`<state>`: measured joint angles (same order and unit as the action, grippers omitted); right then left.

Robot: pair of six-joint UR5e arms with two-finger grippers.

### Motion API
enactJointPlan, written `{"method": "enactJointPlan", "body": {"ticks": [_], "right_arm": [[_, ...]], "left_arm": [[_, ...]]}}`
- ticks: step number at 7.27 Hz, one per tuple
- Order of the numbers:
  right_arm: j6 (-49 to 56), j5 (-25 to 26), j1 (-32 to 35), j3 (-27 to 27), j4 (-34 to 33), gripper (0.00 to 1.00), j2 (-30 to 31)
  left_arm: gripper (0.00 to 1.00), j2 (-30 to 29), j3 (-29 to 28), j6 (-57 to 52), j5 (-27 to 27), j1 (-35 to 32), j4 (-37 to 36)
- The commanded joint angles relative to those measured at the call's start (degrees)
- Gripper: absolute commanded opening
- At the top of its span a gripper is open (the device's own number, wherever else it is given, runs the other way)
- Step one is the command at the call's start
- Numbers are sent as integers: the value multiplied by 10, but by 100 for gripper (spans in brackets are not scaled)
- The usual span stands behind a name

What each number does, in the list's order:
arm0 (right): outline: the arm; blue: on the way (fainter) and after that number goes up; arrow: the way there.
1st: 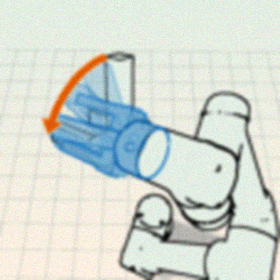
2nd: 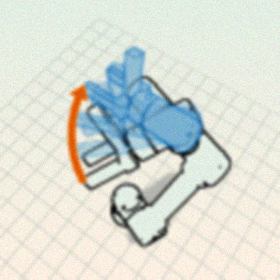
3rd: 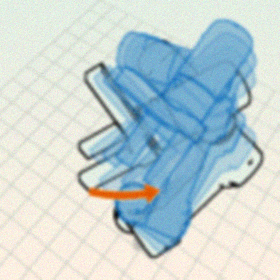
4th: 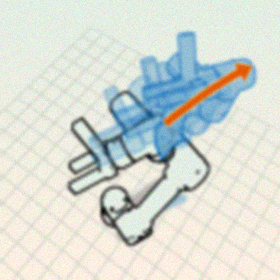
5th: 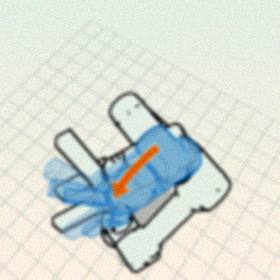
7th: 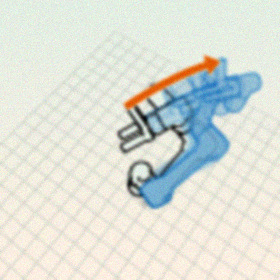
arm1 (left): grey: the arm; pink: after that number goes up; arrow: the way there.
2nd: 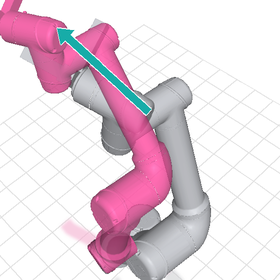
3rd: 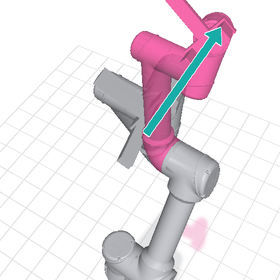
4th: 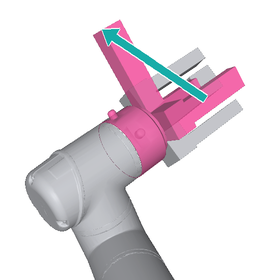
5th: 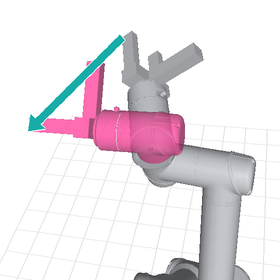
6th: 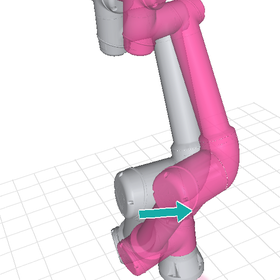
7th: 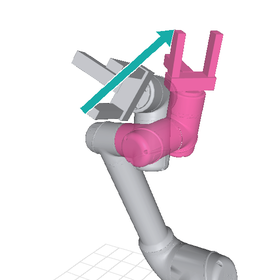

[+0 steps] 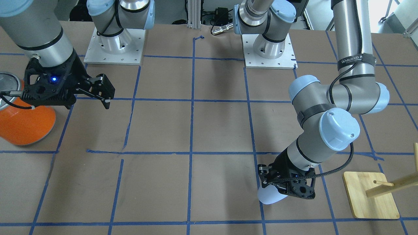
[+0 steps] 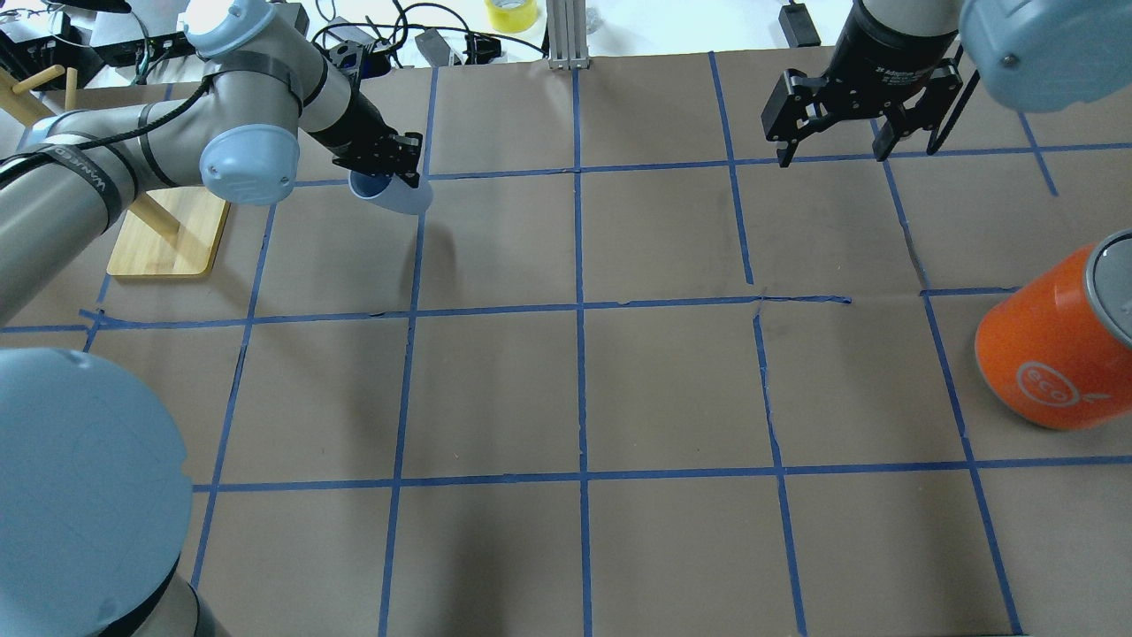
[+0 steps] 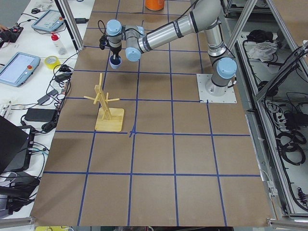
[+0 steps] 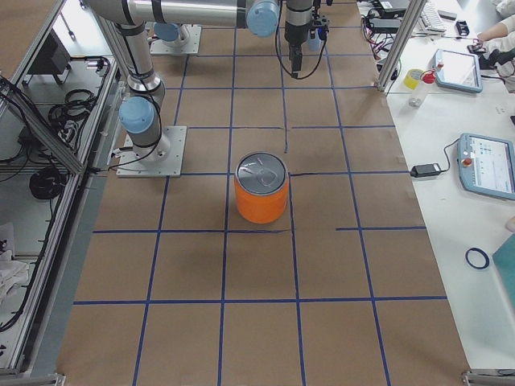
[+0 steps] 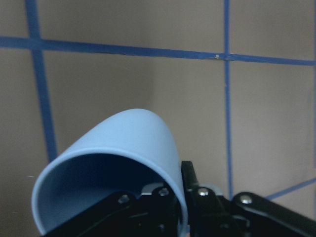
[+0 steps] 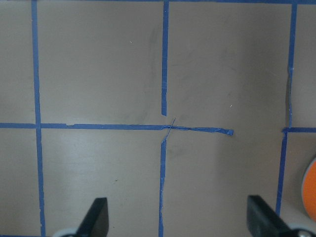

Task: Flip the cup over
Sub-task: 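Rotate the cup mouth-up and set it down with the left gripper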

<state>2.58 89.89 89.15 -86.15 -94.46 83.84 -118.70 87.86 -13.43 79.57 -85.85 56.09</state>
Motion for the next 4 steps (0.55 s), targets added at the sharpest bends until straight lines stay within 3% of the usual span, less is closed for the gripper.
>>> {"method": "enactJointPlan", "body": {"ticks": [1,4], "right_arm": [[1,4,8,-3,0,100,0],[1,4,8,-3,0,100,1]], "left_arm": [[0,-14,-7,-90,133,2,2],[0,-20,-5,-83,166,3,32]]}}
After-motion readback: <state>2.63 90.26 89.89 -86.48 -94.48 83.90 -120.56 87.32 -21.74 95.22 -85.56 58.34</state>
